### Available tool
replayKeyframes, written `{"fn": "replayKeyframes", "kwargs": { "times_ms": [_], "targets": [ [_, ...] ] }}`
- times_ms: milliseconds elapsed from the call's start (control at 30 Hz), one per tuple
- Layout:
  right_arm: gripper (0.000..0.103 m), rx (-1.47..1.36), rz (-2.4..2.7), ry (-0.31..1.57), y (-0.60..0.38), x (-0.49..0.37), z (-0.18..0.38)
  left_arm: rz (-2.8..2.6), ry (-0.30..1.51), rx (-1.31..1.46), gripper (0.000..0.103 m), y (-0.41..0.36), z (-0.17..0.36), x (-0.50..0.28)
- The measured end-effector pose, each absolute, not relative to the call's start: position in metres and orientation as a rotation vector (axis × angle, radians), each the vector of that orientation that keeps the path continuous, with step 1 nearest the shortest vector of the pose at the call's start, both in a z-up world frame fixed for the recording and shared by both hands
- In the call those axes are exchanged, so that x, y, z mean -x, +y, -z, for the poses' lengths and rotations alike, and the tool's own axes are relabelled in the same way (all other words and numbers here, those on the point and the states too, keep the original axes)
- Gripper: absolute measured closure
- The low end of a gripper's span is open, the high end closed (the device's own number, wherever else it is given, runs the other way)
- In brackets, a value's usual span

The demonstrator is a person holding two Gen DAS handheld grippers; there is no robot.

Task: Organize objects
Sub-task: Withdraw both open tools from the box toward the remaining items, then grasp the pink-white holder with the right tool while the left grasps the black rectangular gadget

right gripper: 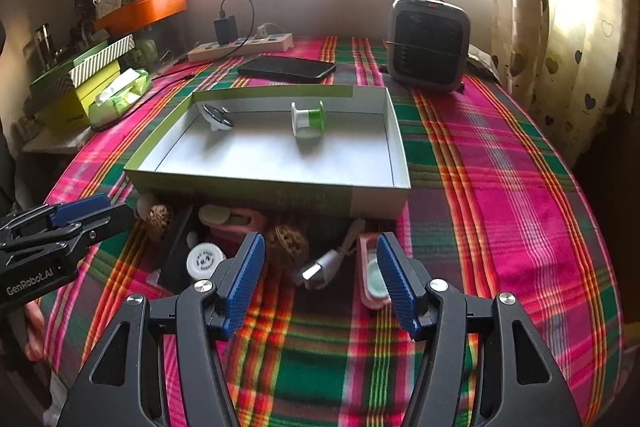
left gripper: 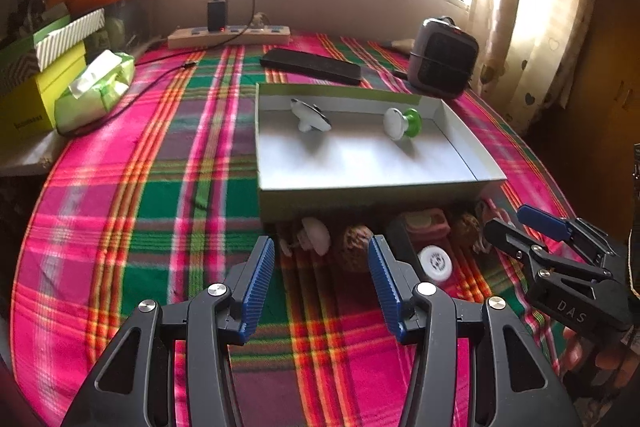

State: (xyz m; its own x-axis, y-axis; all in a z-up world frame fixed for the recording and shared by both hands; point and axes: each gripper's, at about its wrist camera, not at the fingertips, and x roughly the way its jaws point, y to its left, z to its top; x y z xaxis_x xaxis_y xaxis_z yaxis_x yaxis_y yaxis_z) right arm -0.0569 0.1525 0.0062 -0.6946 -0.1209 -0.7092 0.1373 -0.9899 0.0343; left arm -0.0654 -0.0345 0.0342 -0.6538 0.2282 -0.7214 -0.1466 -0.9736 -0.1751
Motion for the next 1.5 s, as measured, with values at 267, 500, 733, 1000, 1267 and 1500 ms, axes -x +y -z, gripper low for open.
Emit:
{"fn": "replayKeyframes", "kwargs": {
  "times_ms": [267, 500, 733, 1000, 1267, 1500],
  "targets": [
    [0.043, -1.181, 2.774, 0.026, 0.165, 0.043, 0.002, -2.593, -0.172, 1.205, 0.055, -0.021, -0.028, 0.059],
    [0.043, -1.208, 2.772, 0.011, 0.171, 0.039, 0.010, -2.556, -0.163, 1.213, 0.055, -0.006, -0.024, 0.056],
    [0.043, -1.223, 2.795, -0.009, 0.183, 0.041, 0.013, -2.555, -0.158, 1.211, 0.055, -0.004, -0.024, 0.055],
    [0.043, -1.270, 2.799, 0.018, 0.190, 0.054, 0.020, -2.549, -0.091, 1.230, 0.055, 0.009, -0.021, 0.057],
    [0.043, -1.269, 2.796, 0.029, 0.191, 0.064, 0.021, -2.554, -0.088, 1.265, 0.055, 0.014, -0.015, 0.062],
    [0.060, -1.263, 2.793, 0.041, 0.190, 0.064, 0.021, -2.562, -0.116, 1.279, 0.077, 0.010, -0.011, 0.063]
  ]
}}
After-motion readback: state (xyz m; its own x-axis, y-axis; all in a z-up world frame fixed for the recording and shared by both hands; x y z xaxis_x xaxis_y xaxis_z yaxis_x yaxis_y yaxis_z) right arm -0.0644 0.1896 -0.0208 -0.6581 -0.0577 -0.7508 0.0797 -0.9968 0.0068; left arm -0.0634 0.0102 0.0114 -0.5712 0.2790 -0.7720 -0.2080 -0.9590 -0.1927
